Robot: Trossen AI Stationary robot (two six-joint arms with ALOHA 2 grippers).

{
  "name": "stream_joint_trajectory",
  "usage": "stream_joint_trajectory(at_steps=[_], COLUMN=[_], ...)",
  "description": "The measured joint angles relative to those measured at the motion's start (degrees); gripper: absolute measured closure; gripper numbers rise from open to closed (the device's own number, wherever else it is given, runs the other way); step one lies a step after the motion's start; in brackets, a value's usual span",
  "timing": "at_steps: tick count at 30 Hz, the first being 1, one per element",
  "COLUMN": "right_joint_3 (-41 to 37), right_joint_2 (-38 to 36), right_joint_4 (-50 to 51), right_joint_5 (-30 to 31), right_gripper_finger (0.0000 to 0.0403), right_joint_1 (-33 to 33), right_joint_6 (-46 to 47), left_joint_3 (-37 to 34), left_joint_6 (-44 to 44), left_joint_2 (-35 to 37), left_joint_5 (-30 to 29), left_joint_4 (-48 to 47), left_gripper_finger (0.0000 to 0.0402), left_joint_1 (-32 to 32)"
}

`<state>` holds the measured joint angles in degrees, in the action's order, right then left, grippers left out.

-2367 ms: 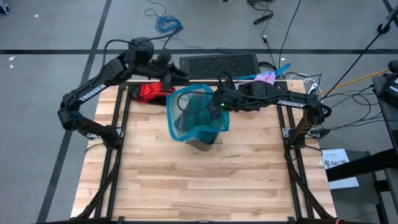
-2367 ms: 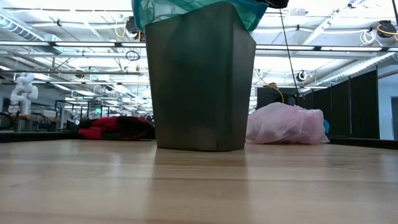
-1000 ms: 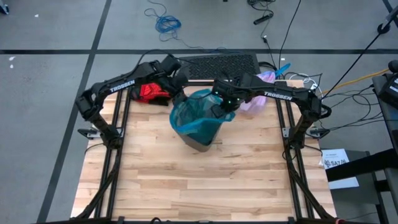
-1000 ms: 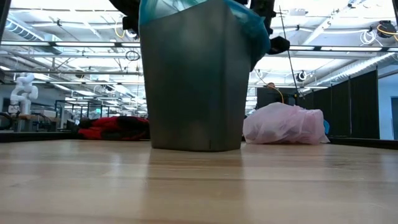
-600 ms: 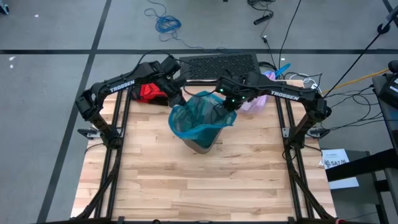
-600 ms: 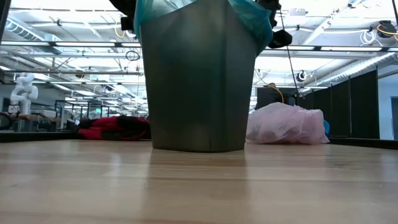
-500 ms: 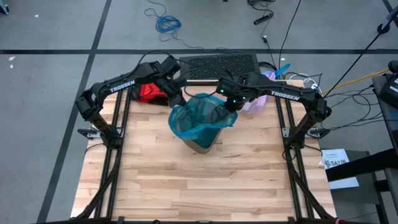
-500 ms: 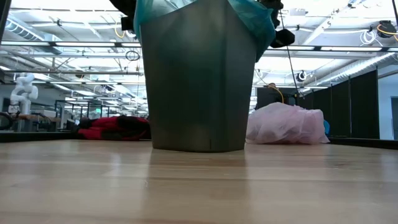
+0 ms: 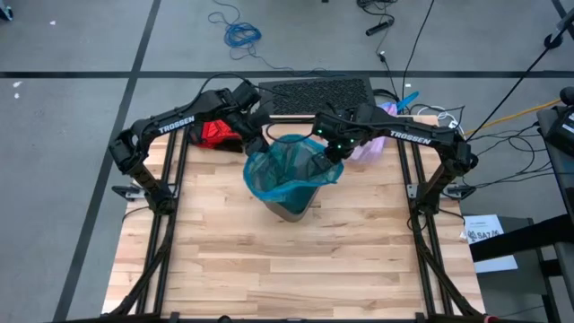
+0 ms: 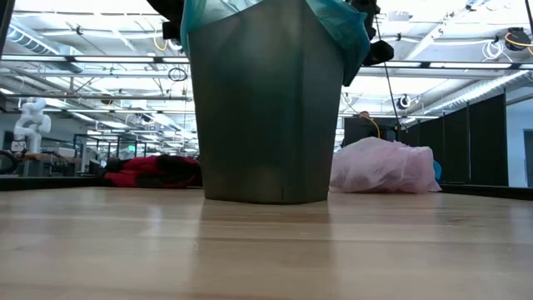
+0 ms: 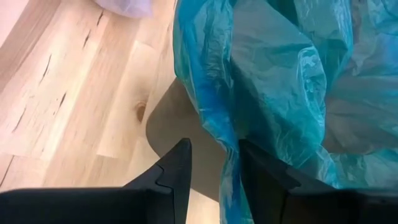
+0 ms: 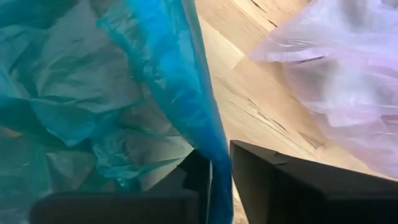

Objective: Place trash/remove bag and relplace
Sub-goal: Insert the new blue trash bag into the trash bin

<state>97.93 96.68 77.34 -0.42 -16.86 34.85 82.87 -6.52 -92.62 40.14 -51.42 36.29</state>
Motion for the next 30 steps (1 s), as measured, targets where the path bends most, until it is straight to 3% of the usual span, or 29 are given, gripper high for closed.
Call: stream_joint_trajectory(at_steps=[12,19,25,30], right_joint_3=[2.5,4.8,6.1,6.2], right_joint_2=[-4.0,-8.5,-11.6,-10.1], right_joint_4=[0.5,-0.2,-13.1,-24.4], right_joint_5=[0.2,0.4,-1.4,-1.2], right_gripper_finger=[0.0257,0.0228,0.0246,0.0317], right_joint_1=[-1.8,-1.8,5.4,12.7], right_joint_6=[-4.1,-4.2,-10.8,-13.9], left_joint_3=[0.0,0.0,0.0,0.0], left_joint_6=[0.1,0.1,0.1,0.1], left_joint_2=[0.0,0.0,0.0,0.0], left_joint_5=[-0.2,-2.2,-3.1,-3.1], left_joint_4=[0.8,1.4,1.4,1.4], left_gripper_finger=[0.0274,0.0274,0.0274,0.0274], left_joint_1=[0.0,0.0,0.0,0.0])
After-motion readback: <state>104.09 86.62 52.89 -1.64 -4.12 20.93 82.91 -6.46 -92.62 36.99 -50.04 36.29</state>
